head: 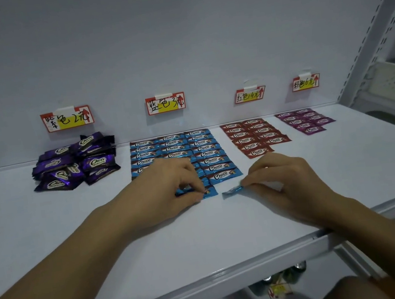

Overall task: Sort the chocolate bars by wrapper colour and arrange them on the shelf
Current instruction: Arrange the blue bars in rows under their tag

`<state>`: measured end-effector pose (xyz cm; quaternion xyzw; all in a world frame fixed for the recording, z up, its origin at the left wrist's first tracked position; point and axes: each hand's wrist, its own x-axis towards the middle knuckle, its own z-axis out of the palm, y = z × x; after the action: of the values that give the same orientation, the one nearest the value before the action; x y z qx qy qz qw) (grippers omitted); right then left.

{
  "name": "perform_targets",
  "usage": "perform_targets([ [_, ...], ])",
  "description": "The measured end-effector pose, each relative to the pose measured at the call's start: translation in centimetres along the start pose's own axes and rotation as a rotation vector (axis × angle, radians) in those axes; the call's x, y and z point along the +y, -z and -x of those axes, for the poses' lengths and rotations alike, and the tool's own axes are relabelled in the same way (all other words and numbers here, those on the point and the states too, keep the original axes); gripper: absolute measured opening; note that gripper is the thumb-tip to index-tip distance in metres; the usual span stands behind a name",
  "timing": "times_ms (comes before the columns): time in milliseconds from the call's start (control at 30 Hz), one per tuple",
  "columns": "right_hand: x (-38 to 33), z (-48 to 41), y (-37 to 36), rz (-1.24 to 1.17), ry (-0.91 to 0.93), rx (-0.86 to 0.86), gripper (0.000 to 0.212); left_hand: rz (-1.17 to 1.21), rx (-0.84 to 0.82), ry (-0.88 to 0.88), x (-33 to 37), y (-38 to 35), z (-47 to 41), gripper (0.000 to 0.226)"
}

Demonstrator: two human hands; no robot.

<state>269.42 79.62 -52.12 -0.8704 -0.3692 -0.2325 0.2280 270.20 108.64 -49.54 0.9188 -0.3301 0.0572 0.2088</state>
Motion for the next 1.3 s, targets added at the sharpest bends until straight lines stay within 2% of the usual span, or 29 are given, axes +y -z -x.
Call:
perform_targets([
  [233, -0.17, -0.17, -0.11, 0.007, -0.046, -0.134, 0.024, -0.06, -0.068, 0.0, 0.17, -0.09, -0.1, 0.021],
  [733, -0.65, -0.18, -0.33, 0.02, -0.136, -0.218, 0.03, -0.056, -0.033, -0.046, -0.11, -0.38, -0.08, 0.016],
  [1033, -0.86, -0.41, -0.39, 0.037, -0.134, -0.229, 0.038, -0.077, -0.051, -0.027, -0.17, -0.38, -0.28, 0.02],
  [1200, -0.94, -0.37, -0.4, 0.023, -0.143, -0.209, 0.031, -0.09, -0.043, -0.035, -0.19, -0.51, -0.22, 0.019],
  [1300, -0.91, -0.4, -0.37, -0.04, -0.172, -0.124, 0.025, -0.1, -0.037, -0.027, -0.21, -0.5, -0.26, 0.021],
])
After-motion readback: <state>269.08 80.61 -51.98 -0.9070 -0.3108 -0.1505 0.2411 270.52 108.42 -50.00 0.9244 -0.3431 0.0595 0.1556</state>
